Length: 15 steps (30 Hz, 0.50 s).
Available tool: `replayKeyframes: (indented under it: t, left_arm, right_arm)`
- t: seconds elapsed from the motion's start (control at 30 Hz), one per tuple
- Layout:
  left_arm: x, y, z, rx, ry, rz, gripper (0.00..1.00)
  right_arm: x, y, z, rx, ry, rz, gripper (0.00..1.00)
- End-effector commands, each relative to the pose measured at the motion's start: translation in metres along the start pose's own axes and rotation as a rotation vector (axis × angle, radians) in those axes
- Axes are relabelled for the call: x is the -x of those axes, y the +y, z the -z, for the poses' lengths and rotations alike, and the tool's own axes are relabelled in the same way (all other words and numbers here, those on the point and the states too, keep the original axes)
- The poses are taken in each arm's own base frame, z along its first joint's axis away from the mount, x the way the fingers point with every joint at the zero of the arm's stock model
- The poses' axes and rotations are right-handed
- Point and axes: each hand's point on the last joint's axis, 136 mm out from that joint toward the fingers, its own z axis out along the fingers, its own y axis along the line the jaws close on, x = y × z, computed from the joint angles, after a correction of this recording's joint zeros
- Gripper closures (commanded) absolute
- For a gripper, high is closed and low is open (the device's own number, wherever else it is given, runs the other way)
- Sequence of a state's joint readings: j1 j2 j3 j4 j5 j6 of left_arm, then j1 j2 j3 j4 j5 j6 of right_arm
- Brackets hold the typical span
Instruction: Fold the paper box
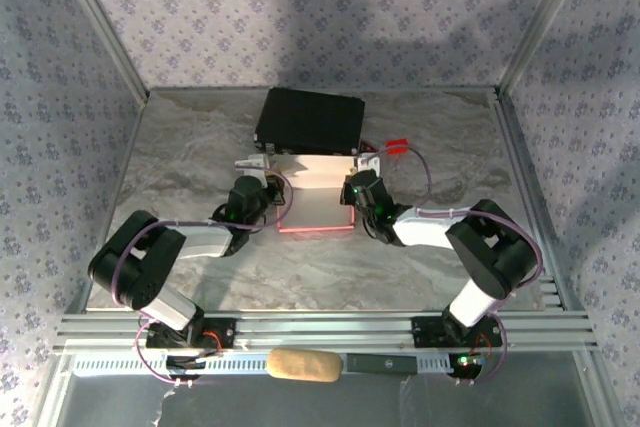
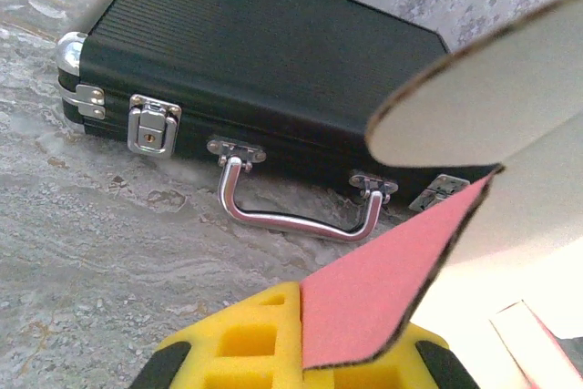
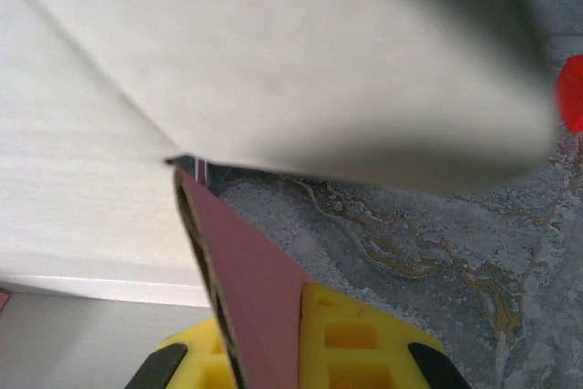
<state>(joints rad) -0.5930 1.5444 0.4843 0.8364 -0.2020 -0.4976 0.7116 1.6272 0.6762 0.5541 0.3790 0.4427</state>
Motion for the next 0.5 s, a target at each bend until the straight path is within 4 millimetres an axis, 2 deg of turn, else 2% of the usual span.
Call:
replayKeyframes:
  t: [0.0,0.27,0.47]
  left_arm:
    - [0.018,-0.038,0.007,-0.155,-0.123,0.029,1.0]
    - [0.003,-0.036,0.015,-0.159,-0.136,0.033,1.0]
    - [-0.004,-0.043,0.02,-0.165,-0.142,-0.011,1.0]
  right_arm:
    - [0.019,0.027,0.009,0.089,-0.124,-0.016,1.0]
    - [0.009,0.019,0.014,0.068,-0.132,0.004,1.0]
    - [-0.002,0.017,0.017,0.065,-0.123,0.048,1.0]
